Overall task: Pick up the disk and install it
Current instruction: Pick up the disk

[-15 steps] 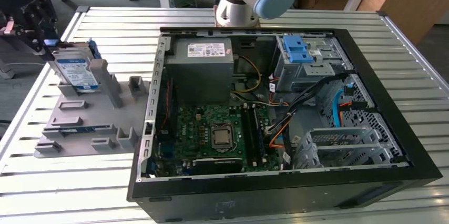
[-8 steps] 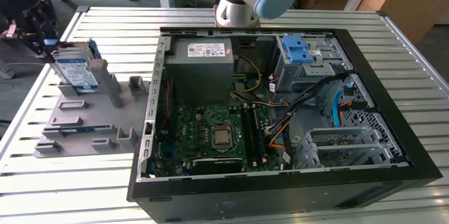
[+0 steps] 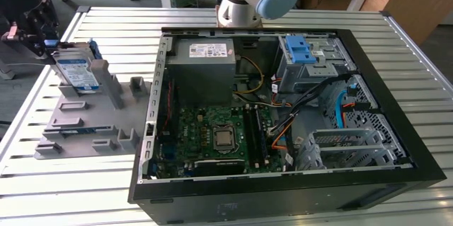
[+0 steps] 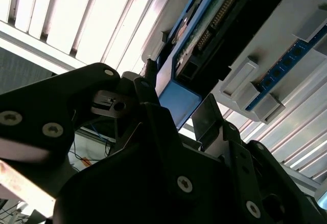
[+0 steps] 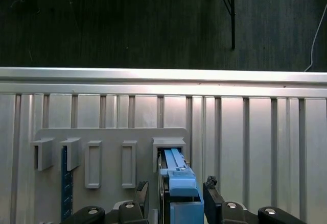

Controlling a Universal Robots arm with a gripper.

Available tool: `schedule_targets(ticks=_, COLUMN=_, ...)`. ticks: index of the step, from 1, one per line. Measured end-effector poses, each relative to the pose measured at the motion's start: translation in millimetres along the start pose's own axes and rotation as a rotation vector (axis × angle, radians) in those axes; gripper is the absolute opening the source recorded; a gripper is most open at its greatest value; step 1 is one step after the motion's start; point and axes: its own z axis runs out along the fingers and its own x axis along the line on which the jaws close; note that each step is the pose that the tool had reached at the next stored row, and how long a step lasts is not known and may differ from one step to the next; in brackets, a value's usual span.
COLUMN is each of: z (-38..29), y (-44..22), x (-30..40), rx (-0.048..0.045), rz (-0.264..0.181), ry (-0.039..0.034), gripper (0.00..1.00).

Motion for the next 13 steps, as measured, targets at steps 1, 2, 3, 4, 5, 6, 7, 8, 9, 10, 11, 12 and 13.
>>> schedule_targets(ticks=1, z=0.0, y=0.0, x=0.0, rx=0.0001, rz=0.000, ry=0.0000, gripper=0.54)
schedule_targets(ticks=2, z=0.0, y=0.0, x=0.0, rx=0.0001, rz=0.000, ry=0.0000, gripper=0.54)
schedule_targets(ticks=3, z=0.1, y=-0.1, x=0.0, rx=0.0002, rz=0.000, ry=0.0000, gripper=0.54)
schedule_targets(ticks=4, z=0.1, y=-0.1, x=0.0, rx=0.0001, rz=0.000, ry=0.0000, gripper=0.54)
schedule_targets(ticks=5, z=0.2, y=-0.1, x=0.0, rx=0.0002, rz=0.000, ry=0.0001, gripper=0.54)
schedule_targets(ticks=6, z=0.5, y=-0.3, x=-0.1, rx=0.0005, rz=0.000, ry=-0.0001, gripper=0.54)
schedule_targets(ticks=7, z=0.5, y=-0.7, x=-0.3, rx=0.0004, rz=0.000, ry=0.0000, gripper=0.54)
schedule_targets(ticks=8, z=0.6, y=-1.2, x=-0.5, rx=0.0003, rz=0.000, ry=0.0000, gripper=0.54)
schedule_targets(ticks=9, z=0.7, y=-2.1, x=-0.9, rx=0.0002, rz=0.000, ry=0.0001, gripper=0.54)
schedule_targets(ticks=10, z=1.0, y=-2.3, x=-0.9, rx=0.0004, rz=0.001, ry=0.0006, gripper=0.54)
schedule_targets(ticks=11, z=1.3, y=-2.3, x=-0.9, rx=0.0004, rz=0.004, ry=0.0006, gripper=0.54)
schedule_targets(ticks=12, z=1.6, y=-2.3, x=-0.9, rx=0.0003, rz=0.009, ry=0.0009, gripper=0.54)
schedule_targets(ticks=13, z=1.8, y=-2.3, x=-1.0, rx=0.0003, rz=0.013, ry=0.0012, gripper=0.54)
